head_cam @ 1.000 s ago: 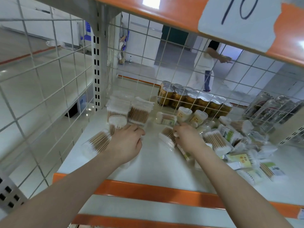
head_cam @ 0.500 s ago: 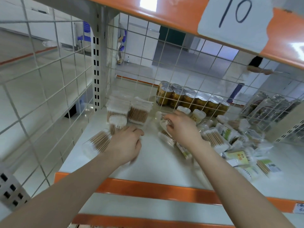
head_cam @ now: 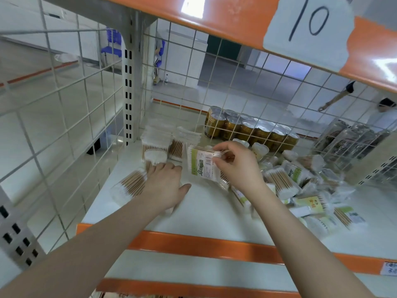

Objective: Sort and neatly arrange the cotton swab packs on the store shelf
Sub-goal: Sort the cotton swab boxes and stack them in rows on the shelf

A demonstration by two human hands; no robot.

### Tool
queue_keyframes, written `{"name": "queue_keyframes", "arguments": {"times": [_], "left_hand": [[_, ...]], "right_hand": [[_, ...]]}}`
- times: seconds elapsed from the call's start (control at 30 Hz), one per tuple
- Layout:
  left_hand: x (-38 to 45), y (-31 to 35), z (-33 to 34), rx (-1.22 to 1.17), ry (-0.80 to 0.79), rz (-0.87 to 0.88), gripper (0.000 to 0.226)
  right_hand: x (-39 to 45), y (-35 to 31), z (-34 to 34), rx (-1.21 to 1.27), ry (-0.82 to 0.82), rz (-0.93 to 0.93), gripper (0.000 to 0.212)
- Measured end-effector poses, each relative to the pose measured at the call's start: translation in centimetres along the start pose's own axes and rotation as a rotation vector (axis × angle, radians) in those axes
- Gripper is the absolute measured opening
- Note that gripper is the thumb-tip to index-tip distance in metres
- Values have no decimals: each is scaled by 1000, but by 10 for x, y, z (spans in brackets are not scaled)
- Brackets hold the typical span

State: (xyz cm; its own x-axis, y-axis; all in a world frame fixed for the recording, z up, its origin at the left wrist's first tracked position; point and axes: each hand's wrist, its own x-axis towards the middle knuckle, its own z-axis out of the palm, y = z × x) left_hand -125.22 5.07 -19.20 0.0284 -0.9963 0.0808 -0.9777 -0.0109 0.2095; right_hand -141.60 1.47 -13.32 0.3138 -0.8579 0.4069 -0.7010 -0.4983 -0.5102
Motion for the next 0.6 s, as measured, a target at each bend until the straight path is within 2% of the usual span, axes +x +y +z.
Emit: {"name": "queue_keyframes", "arguments": {"times": [0.23,0.37,0.47,0.6], "left_hand": [[0,2,2,-204,106,5,37],[-1,2,6,-420,151,-4,29],[-4,3,4,-575,171,17,34],[-6,-1,4,-629,213,61,34]], "right_hand": [[-5,12,3,220,20,143,22],[-9,19,8,294,27,194,26],[-9,24,11,264,29,193,29],[-11,34,14,188,-33,208,30]]}}
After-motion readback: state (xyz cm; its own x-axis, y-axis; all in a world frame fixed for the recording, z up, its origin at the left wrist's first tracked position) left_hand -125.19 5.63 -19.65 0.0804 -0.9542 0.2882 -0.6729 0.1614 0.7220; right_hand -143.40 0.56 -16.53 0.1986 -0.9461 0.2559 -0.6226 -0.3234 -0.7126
